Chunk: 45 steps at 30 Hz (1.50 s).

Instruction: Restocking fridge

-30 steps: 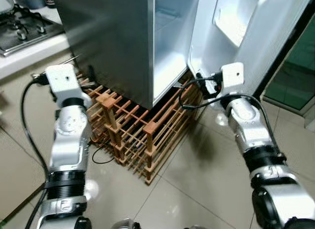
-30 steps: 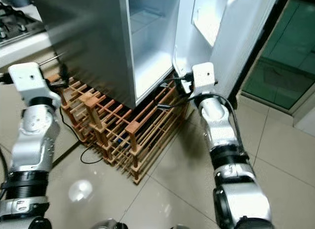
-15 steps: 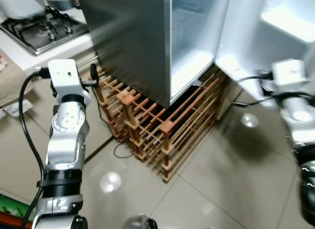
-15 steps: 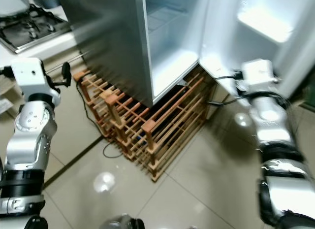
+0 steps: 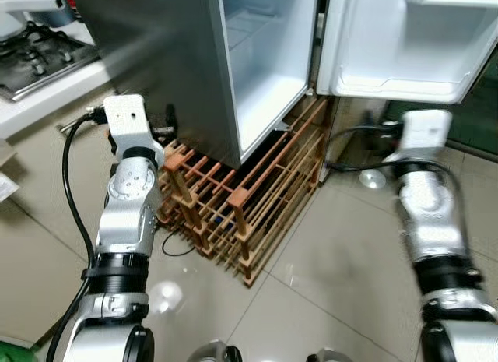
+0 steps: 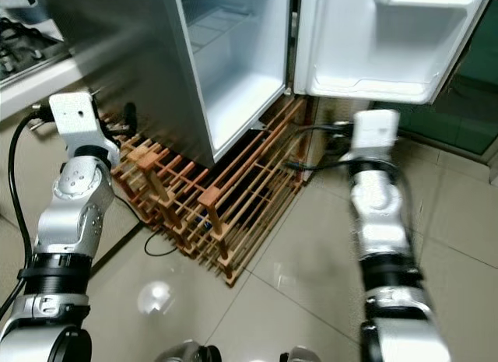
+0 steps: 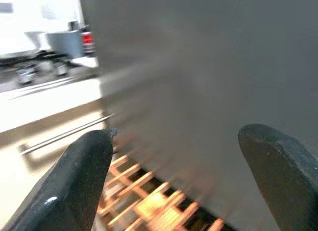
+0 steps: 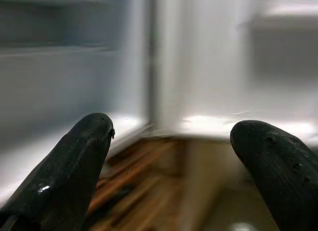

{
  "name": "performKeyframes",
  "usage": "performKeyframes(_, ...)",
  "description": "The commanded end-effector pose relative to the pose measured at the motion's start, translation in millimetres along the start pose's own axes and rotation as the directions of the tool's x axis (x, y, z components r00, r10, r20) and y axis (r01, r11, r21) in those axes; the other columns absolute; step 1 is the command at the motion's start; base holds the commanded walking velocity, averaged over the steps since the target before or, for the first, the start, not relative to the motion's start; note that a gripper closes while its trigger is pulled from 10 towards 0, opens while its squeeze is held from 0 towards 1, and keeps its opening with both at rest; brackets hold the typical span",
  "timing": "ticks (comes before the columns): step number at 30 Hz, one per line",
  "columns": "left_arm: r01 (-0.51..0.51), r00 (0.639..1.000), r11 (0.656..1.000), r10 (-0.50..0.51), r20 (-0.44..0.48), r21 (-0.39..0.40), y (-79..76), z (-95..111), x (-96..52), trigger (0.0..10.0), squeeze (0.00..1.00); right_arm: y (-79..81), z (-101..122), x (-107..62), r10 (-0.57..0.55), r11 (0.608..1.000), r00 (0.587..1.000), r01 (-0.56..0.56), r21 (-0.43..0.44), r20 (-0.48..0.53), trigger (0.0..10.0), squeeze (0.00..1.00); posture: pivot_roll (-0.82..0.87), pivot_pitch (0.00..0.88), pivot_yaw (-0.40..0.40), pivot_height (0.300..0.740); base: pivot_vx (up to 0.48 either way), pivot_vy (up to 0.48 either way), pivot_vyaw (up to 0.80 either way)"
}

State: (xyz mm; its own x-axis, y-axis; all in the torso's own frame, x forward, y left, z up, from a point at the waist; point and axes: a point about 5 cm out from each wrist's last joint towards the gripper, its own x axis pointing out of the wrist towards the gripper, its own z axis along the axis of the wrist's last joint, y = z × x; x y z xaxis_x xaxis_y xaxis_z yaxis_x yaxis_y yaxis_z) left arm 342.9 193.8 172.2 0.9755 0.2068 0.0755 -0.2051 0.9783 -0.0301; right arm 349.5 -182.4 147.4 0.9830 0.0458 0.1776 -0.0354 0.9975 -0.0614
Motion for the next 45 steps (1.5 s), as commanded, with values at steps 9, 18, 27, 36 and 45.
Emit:
performKeyframes(9, -0.161, 0.987, 0.984, 0.159, 0.039, 0.071, 45.4, -13, -29.4, 10.0, 0.0, 43.3, -14, -12.4, 0.169, 0.979, 0.984, -0.161, 0.129, -0.059, 10.0, 0.0, 0.01, 0.0, 0.019, 0.74, 0.0, 0.304, 0.53)
performKeyframes(18, -0.056, 0.997, 0.996, 0.059, -0.044, 0.066, 14.2, -23, -14.1, 10.0, 0.0, 28.5, -2, 3.4, 0.154, 0.985, 0.988, -0.151, 0.086, -0.031, 10.0, 0.0, 0.02, 0.0, -0.006, 0.74, 0.0, 0.049, 0.5)
performKeyframes(27, 0.023, 0.998, 1.0, -0.024, -0.051, -0.017, -9.9, -32, -33.7, 10.0, 0.0, 18.8, -11, -2.9, 0.139, 0.99, 0.988, -0.137, 0.04, -0.065, 10.0, 0.0, 0.0, 0.0, -0.039, 0.74, 0.0, 0.0, 0.5)
performKeyframes(36, 0.031, 0.999, 0.999, -0.031, -0.011, -0.008, -20.9, -24, -28.0, 10.0, 0.0, 31.6, -7, -1.9, 0.171, 0.984, 0.984, -0.168, 0.055, -0.046, 10.0, 0.0, -0.03, 0.0, -0.024, 0.74, 0.0, 0.0, 0.48)
performKeyframes(45, -0.064, 0.998, 0.998, 0.064, -0.02, 0.001, -8.3, -24, -22.5, 10.0, 0.0, 34.4, -6, -4.1, 0.143, 0.988, 0.989, -0.14, 0.058, -0.038, 10.0, 0.0, -0.03, 0.0, -0.022, 0.74, 0.0, -0.373, 0.48)
